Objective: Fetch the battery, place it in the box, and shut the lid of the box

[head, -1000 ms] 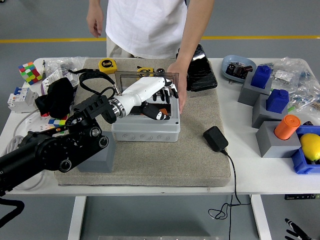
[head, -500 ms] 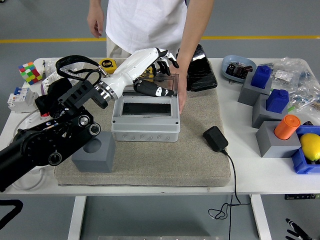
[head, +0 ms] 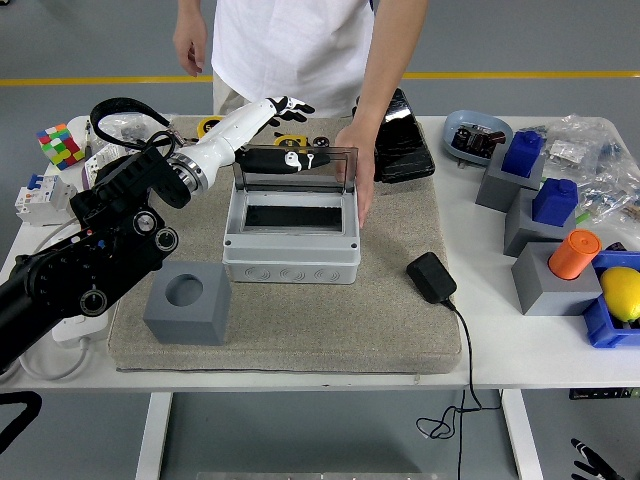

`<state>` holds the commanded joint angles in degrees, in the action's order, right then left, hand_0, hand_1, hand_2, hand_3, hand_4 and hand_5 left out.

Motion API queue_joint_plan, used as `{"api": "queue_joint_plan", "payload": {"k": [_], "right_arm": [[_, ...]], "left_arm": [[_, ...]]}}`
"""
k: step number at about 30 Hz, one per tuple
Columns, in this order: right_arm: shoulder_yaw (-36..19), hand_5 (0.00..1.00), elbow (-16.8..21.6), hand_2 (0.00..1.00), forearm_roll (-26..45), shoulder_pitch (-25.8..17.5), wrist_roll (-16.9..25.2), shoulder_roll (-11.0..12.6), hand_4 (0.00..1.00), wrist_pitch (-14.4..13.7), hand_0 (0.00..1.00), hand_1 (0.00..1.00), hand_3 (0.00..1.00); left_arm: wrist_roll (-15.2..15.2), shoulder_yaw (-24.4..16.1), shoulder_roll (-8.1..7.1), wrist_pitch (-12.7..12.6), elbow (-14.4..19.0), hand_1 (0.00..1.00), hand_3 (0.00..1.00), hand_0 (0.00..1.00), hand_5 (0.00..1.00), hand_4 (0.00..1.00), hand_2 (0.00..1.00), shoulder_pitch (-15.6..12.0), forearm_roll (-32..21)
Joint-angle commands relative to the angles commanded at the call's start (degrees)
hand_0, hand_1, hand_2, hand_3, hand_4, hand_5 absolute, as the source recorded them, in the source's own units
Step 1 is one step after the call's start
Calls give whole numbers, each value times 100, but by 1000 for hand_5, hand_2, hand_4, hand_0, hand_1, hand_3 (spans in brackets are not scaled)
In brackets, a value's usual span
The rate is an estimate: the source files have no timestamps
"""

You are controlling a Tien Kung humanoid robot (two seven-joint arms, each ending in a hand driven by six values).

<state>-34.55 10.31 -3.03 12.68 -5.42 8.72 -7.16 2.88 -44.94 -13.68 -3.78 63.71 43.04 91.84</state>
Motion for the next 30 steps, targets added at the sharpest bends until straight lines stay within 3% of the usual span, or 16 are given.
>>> {"api": "queue_joint_plan", "payload": {"k": [5, 6, 11, 12, 24, 30], "right_arm": [[-57, 480, 0, 670, -28, -3, -2, 4, 910, 14, 624, 689, 547], [-83, 480, 0, 669, -41, -6, -3, 6, 910, 15, 624, 688, 547], [-124, 480, 0, 669, -77, -2, -3, 19, 910, 19, 624, 688, 547], [-127, 480, 0, 669, -79, -1, -1, 21, 910, 20, 624, 687, 546], [-169, 480, 0, 670, -115, 1, 5, 50, 911, 46, 624, 688, 547], [-172, 481, 0, 669, -106, 6, 18, 54, 912, 53, 624, 687, 547]], "left_arm": [[168, 77, -86, 100, 131, 893, 874, 799, 998, 998, 857, -65, -41], [212, 102, -111, 130, 172, 817, 809, 713, 998, 998, 778, -88, -60], [280, 190, -292, 171, 467, 817, 809, 713, 998, 998, 778, -308, -166], [280, 201, -321, 170, 517, 797, 799, 661, 998, 998, 754, -345, -178], [248, 443, -844, 98, 1355, 782, 786, 652, 998, 998, 741, -1027, -270], [208, 500, -956, 79, 1536, 777, 783, 642, 998, 998, 740, -1314, -308]]}}
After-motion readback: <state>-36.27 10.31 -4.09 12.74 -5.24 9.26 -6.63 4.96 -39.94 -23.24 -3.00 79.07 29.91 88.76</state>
